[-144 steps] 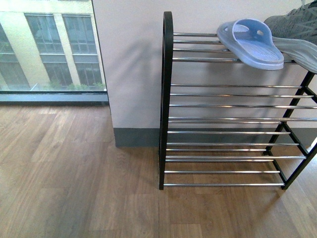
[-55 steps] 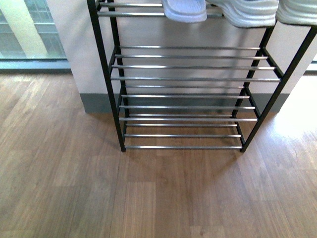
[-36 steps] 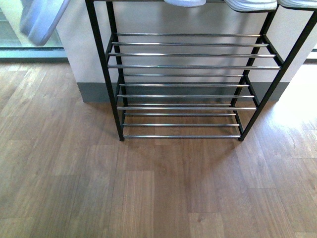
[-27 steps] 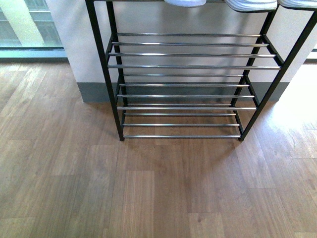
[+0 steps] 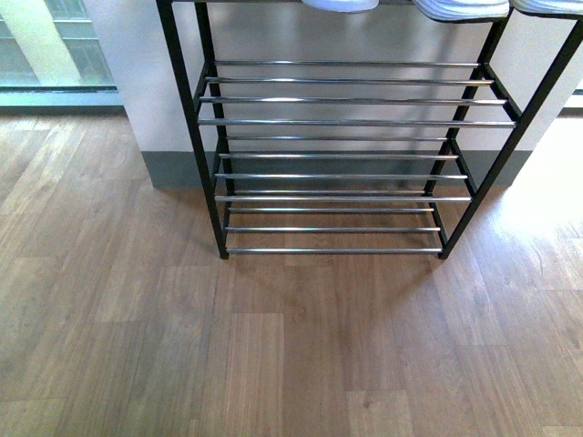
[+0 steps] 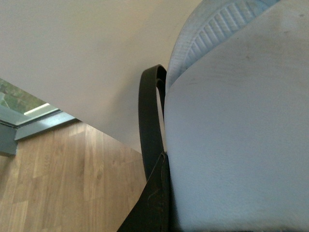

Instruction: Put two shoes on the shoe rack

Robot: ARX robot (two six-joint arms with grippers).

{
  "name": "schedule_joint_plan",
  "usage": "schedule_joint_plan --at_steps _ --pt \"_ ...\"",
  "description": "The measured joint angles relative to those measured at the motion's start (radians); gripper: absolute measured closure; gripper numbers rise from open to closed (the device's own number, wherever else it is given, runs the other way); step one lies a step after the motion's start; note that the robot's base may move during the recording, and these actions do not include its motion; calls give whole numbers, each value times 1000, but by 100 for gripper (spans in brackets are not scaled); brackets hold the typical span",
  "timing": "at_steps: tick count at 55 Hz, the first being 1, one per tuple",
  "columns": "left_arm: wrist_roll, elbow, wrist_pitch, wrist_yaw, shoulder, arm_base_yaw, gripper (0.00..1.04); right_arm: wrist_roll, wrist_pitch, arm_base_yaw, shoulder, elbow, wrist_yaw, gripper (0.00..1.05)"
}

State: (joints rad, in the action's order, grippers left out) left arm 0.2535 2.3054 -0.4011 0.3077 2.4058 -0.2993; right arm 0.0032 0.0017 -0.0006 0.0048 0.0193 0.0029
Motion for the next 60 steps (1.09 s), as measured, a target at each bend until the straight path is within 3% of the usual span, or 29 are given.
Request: schedule_joint_plan --at_steps 31,47,60 --pt "95 270 -17 6 230 -9 103 0 0 0 0 0 0 9" --pt "91 250 18 18 231 -19 102 0 0 0 0 0 0 9" --pt "39 247 -5 -23 229 -22 57 0 0 0 0 0 0 9"
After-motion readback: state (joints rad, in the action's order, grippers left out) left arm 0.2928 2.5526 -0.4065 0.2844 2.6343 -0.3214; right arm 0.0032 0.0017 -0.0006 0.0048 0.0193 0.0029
